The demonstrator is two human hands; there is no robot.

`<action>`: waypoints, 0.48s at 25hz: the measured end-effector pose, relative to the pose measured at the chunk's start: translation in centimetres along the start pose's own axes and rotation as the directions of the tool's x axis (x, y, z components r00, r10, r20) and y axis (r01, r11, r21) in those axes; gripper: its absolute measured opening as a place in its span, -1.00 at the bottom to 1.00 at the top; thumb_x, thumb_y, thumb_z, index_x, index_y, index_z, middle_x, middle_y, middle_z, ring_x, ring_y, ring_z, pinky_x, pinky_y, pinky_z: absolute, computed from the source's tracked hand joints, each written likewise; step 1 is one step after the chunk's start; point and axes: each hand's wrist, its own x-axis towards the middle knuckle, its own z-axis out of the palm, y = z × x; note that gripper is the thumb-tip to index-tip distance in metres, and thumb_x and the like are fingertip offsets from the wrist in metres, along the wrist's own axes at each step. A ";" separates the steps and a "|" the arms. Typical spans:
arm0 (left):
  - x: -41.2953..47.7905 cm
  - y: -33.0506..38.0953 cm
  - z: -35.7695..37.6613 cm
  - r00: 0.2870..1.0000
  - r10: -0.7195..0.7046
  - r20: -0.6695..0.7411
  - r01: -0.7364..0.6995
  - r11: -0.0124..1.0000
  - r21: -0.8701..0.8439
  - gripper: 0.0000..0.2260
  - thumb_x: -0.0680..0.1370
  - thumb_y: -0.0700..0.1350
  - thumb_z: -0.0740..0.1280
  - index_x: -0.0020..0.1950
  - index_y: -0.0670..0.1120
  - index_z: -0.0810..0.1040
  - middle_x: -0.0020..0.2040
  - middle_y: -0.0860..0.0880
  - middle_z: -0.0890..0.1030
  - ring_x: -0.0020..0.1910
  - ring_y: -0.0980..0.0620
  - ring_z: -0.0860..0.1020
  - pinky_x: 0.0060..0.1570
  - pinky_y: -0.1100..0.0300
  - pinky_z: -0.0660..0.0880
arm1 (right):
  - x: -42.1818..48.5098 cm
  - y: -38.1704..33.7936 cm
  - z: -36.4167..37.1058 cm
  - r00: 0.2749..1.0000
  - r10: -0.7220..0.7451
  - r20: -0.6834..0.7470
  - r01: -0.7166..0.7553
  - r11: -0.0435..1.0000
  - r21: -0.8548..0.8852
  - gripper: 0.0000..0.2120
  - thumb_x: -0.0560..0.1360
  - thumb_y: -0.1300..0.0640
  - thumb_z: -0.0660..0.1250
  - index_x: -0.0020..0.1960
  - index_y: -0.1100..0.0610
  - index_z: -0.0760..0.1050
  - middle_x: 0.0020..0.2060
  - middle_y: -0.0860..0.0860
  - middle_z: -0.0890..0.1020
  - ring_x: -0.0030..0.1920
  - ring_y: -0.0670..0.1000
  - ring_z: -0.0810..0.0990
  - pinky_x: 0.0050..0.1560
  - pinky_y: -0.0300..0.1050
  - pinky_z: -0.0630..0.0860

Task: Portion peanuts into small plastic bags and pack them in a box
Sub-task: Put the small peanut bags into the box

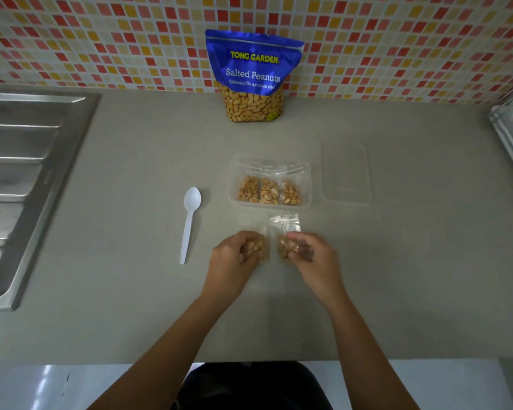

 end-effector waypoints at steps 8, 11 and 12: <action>10.9 5.1 -2.3 0.997 -0.071 0.039 0.073 0.997 -0.030 -0.65 0.50 -0.27 0.23 0.28 -0.13 0.35 -0.18 -0.04 0.51 -0.20 -0.03 0.48 -0.35 0.28 0.36 | 9.1 -5.0 -1.1 1.000 -0.028 -0.012 0.028 1.000 0.001 -0.66 0.45 0.36 0.30 0.19 0.15 0.52 0.14 -0.02 0.58 -0.07 -0.11 0.57 -0.06 -0.44 0.44; 12.9 4.2 -1.0 0.975 -0.138 0.174 0.122 0.988 0.099 -0.63 0.51 -0.26 0.19 0.32 -0.16 0.30 -0.03 -0.15 0.54 -0.05 -0.16 0.54 -0.13 0.13 0.49 | 10.8 -4.8 -0.2 0.997 0.040 0.071 -0.022 0.972 -0.233 -0.60 0.43 0.40 0.23 0.24 0.21 0.49 0.17 0.11 0.58 0.11 0.04 0.57 0.04 -0.32 0.41; 13.2 3.8 -0.6 0.970 -0.145 0.193 0.117 0.982 0.151 -0.61 0.50 -0.26 0.18 0.33 -0.18 0.30 0.04 -0.20 0.55 0.02 -0.21 0.54 -0.03 0.08 0.49 | 11.2 -4.8 -0.1 0.996 0.017 0.083 0.013 0.940 -0.340 -0.61 0.41 0.39 0.24 0.22 0.23 0.49 0.16 0.14 0.59 0.14 0.10 0.56 0.11 -0.23 0.43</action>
